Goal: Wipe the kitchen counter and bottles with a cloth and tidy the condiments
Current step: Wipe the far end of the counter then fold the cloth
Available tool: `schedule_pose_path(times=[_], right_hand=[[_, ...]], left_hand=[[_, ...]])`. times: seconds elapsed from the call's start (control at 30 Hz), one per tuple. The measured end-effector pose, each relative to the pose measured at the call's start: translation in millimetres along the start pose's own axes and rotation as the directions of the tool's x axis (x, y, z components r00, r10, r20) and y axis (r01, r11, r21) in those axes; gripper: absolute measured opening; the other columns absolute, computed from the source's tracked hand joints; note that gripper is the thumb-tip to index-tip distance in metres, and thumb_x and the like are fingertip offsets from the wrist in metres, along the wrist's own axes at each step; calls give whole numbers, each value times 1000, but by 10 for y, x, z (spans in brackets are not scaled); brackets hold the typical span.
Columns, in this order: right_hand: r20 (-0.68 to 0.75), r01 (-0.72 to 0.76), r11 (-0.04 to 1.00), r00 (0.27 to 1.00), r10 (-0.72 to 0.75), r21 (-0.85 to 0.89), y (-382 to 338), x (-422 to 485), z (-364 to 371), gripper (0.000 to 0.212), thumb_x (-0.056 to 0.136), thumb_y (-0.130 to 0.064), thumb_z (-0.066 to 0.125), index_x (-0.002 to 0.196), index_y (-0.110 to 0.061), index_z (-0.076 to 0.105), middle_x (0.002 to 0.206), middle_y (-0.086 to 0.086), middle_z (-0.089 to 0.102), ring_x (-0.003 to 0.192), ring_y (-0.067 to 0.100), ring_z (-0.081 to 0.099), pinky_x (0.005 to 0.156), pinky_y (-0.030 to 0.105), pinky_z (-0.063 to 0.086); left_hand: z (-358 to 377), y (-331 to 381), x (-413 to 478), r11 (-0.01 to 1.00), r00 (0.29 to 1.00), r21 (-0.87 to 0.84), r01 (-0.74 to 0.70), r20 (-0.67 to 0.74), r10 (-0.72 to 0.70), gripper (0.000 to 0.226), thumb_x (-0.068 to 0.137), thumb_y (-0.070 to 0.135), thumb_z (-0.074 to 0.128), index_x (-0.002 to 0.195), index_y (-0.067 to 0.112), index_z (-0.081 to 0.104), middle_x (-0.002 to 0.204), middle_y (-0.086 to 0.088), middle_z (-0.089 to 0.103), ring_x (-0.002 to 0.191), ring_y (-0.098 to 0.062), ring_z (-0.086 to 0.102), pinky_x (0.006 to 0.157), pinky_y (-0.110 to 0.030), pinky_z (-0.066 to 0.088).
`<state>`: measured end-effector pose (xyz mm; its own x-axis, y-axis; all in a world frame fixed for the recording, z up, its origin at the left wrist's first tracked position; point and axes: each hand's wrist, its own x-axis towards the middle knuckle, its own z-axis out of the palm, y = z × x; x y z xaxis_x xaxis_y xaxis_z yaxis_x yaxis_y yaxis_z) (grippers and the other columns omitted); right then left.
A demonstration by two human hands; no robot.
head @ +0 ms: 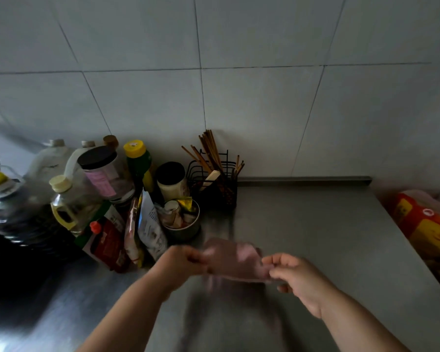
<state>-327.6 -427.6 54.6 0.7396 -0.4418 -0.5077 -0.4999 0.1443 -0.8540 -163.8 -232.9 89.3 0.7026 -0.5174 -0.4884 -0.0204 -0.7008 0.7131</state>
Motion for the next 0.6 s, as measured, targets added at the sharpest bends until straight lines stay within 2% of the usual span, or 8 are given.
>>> schedule_pose_path(times=[0.07, 0.17, 0.27, 0.33, 0.37, 0.47, 0.53, 0.6], right_hand=[[73, -75, 988, 994, 86, -131, 195, -9, -9, 24, 87, 3, 55, 96, -14, 69, 78, -5, 65, 72, 6, 53, 56, 19, 41], [96, -113, 979, 987, 130, -169, 306, 45, -32, 22, 87, 3, 56, 97, -12, 70, 74, -3, 64, 67, 6, 54, 54, 18, 44], [-54, -51, 998, 997, 49, -44, 239, 201, -21, 22, 91, 3, 55, 98, -14, 67, 92, 5, 67, 72, 10, 57, 56, 18, 48], [-175, -16, 1000, 984, 18, 14, 199, 356, -32, 24, 92, -4, 59, 111, -18, 61, 105, 8, 64, 81, 15, 62, 61, 21, 53], [-227, -21, 999, 974, 15, -28, 233, 453, -49, 32, 91, -10, 63, 120, -20, 57, 112, 8, 61, 89, 18, 63, 67, 26, 56], [-317, -121, 921, 948, -3, -370, 428, 694, -47, 59, 78, -34, 74, 129, -15, 51, 122, 8, 60, 109, 27, 62, 90, 38, 53], [-322, -187, 910, 945, 63, -370, 540, 759, 46, 59, 72, -43, 76, 116, -10, 56, 113, 10, 66, 102, 29, 65, 84, 36, 54], [-313, -226, 940, 939, 140, -257, 594, 773, 145, 52, 72, -39, 78, 105, -5, 59, 100, 13, 68, 89, 30, 67, 68, 34, 54]], left_hand=[[70, -149, 9, 988, 988, 121, 100, 105, -113, 8, 79, 16, 74, 83, 22, 72, 77, 7, 66, 64, 1, 56, 56, -11, 42], [111, -218, 39, 971, 964, 189, 147, 192, -183, 12, 82, 14, 70, 93, 16, 73, 77, 3, 65, 47, 4, 51, 44, -7, 39], [140, -168, 146, 989, 989, -31, 146, 6, -146, 27, 83, 11, 69, 109, 12, 67, 86, 0, 64, 67, -7, 58, 56, -14, 46], [142, -85, 238, 955, 977, -258, 148, -113, -182, 41, 83, 12, 69, 122, 12, 58, 98, -3, 63, 78, -15, 60, 68, -26, 49], [140, -54, 274, 940, 969, -303, 158, -136, -207, 46, 83, 14, 70, 126, 13, 53, 103, -5, 62, 78, -16, 59, 69, -27, 48], [183, -22, 292, 944, 964, -250, 213, -103, -245, 51, 86, 17, 67, 133, 14, 47, 111, -8, 57, 77, -14, 55, 71, -29, 49], [252, -80, 269, 945, 959, -203, 256, -66, -274, 53, 86, 19, 67, 134, 15, 47, 113, -6, 53, 87, -18, 56, 85, -35, 52], [327, -139, 231, 930, 951, -217, 297, -20, -308, 54, 85, 23, 68, 135, 16, 47, 116, -7, 54, 98, -21, 56, 94, -37, 50]])
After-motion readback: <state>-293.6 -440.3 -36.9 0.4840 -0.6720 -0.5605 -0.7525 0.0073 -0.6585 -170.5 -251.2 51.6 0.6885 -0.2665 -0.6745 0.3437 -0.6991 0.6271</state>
